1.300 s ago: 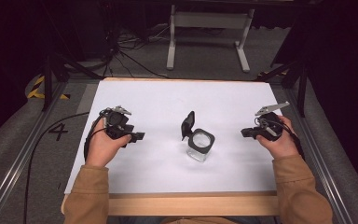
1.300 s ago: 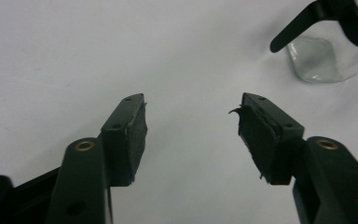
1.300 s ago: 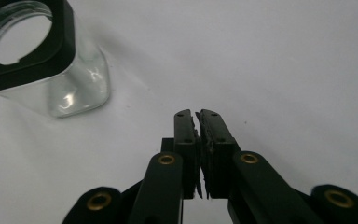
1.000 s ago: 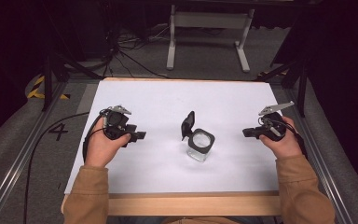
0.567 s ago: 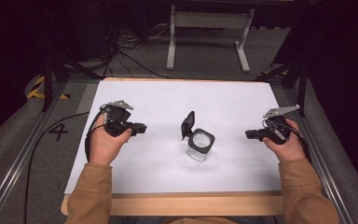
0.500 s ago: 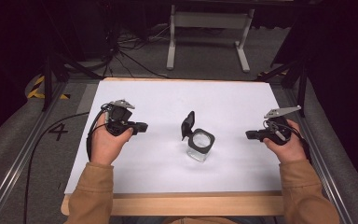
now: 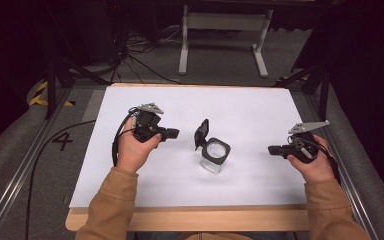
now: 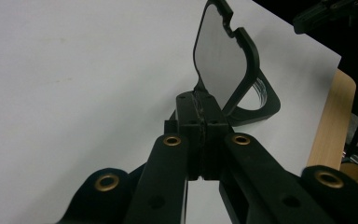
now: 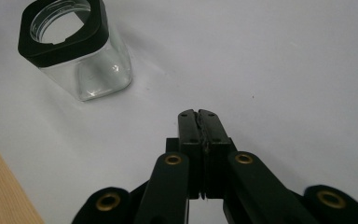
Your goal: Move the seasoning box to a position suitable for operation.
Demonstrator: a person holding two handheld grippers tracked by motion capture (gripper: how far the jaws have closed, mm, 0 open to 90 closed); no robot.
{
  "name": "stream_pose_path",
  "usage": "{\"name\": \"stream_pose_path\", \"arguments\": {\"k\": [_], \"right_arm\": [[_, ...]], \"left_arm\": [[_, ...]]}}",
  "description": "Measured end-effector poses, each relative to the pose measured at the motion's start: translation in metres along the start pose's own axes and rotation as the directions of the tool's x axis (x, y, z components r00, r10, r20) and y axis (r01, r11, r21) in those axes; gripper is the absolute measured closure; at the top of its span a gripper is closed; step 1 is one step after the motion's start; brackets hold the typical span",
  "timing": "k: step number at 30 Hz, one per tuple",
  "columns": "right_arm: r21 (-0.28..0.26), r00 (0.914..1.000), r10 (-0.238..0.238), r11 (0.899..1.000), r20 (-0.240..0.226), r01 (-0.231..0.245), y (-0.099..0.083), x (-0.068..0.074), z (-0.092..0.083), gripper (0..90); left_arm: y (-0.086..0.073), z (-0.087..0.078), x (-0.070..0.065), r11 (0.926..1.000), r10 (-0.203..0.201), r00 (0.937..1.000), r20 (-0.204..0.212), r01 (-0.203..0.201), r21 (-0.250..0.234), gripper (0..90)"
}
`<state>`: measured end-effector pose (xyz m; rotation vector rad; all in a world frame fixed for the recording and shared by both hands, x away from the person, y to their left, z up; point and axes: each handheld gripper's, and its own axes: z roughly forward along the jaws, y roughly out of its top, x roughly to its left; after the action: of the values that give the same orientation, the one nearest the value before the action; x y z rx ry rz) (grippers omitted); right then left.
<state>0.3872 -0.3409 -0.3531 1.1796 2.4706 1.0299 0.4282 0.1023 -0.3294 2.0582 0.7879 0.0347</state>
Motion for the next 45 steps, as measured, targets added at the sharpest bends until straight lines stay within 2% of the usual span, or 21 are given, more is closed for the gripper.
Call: {"name": "stream_pose_path", "arguments": {"k": [5, 7, 19, 28, 30, 33, 38, 40, 42, 43, 45], "right_arm": [[0.001, 0.9997, 0.020, 1.000, 0.011, -0.020, -0.008, 0.000, -0.007, 89.8], [-0.004, 0.9997, 0.022, 1.000, 0.013, -0.022, -0.010, 0.000, -0.009, 89.8], [-0.003, 0.9998, 0.010, 1.000, 0.016, -0.010, -0.010, 0.003, -0.007, 89.8], [-0.008, 0.9999, 0.003, 1.000, 0.015, -0.003, -0.009, 0.005, -0.009, 89.8], [-0.008, 0.9999, 0.001, 1.000, 0.017, -0.001, -0.009, 0.005, -0.009, 89.8], [-0.008, 0.9998, -0.001, 1.000, 0.020, 0.001, -0.009, 0.007, -0.010, 89.8], [-0.018, 0.9998, -0.014, 1.000, 0.015, 0.014, -0.007, 0.012, -0.012, 89.8], [-0.041, 0.9999, -0.015, 0.999, -0.005, 0.015, -0.004, 0.017, -0.010, 89.9], [-0.086, 0.9974, -0.021, 0.996, -0.068, 0.015, 0.000, 0.025, -0.004, 90.0], [-0.094, 0.9952, -0.039, 0.995, -0.090, 0.030, 0.003, 0.031, 0.003, 90.0], [-0.091, 0.9906, -0.091, 0.992, -0.102, 0.082, 0.010, 0.047, 0.018, 90.0]], "left_arm": [[0.005, 0.012, -0.003, 0.9998, 0.014, 0.9999, -0.002, -0.014, -0.014, 90.0], [0.006, 0.018, -0.003, 0.9993, 0.008, 1.0000, 0.004, -0.008, -0.037, 90.0], [0.009, 0.023, -0.019, 0.9899, 0.047, 0.9989, -0.002, -0.047, -0.133, 90.0], [0.010, 0.026, -0.023, 0.9887, 0.064, 0.9980, 0.001, -0.063, -0.136, 90.0], [0.011, 0.027, -0.024, 0.9899, 0.067, 0.9977, 0.008, -0.065, -0.126, 90.0], [0.012, 0.031, -0.027, 0.9901, 0.091, 0.9959, -0.007, -0.091, -0.107, 90.0], [0.012, 0.034, -0.031, 0.9904, 0.092, 0.9958, -0.002, -0.092, -0.103, 90.0], [0.012, 0.034, -0.031, 0.9906, 0.092, 0.9958, -0.005, -0.092, -0.102, 90.0], [0.012, 0.034, -0.031, 0.9915, 0.088, 0.9961, -0.007, -0.089, -0.095, 90.0], [0.012, 0.034, -0.031, 0.9920, 0.087, 0.9961, -0.008, -0.088, -0.090, 90.0], [0.012, 0.035, -0.031, 0.9920, 0.088, 0.9961, -0.009, -0.088, -0.091, 90.0]]}}
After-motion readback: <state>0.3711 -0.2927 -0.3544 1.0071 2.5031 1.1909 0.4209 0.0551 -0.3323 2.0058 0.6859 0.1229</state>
